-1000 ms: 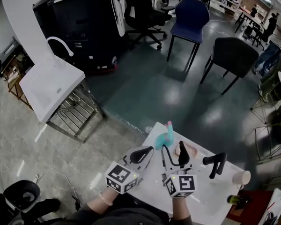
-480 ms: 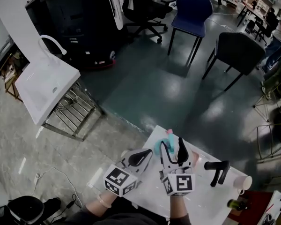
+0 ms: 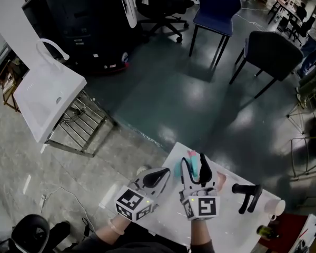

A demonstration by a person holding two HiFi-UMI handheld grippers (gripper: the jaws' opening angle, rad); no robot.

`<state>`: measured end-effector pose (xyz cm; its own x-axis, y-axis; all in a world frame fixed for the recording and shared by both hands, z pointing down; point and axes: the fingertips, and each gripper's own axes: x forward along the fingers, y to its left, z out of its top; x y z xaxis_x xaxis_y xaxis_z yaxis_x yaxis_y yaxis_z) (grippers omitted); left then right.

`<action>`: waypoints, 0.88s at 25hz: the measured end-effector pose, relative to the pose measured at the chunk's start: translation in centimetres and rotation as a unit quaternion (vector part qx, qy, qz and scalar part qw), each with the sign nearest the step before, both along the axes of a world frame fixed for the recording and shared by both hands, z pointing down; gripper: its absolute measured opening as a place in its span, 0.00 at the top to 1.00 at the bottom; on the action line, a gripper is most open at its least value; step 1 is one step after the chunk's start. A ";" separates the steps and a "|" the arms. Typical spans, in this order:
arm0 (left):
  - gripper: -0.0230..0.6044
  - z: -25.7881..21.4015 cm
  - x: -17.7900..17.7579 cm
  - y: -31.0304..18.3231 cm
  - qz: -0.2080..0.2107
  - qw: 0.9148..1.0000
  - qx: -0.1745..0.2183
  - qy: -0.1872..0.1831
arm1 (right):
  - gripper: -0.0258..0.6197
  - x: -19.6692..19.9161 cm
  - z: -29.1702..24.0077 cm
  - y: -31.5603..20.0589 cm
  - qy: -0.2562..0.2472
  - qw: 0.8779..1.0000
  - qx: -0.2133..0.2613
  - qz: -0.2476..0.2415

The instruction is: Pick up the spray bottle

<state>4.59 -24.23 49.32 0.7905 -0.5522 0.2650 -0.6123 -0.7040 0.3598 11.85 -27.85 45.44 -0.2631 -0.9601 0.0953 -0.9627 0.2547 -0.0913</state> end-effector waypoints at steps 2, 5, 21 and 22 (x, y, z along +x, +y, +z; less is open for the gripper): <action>0.95 0.2 -0.1 -0.1 0.001 1.000 -0.004 -0.001 | 0.58 -0.2 0.3 -0.1 0.004 1.000 -0.004 -0.004; 0.95 0.6 0.0 0.0 0.001 1.000 -0.010 -0.002 | 0.64 -0.2 0.2 0.0 0.010 1.000 -0.001 -0.002; 0.95 1.4 -0.4 0.4 0.004 1.000 -0.023 -0.001 | 0.85 1.1 -0.4 -0.3 0.006 0.999 0.012 0.036; 0.95 1.3 -0.3 0.4 0.005 1.000 -0.023 -0.001 | 0.85 1.1 -0.5 -0.3 0.008 0.999 0.013 0.036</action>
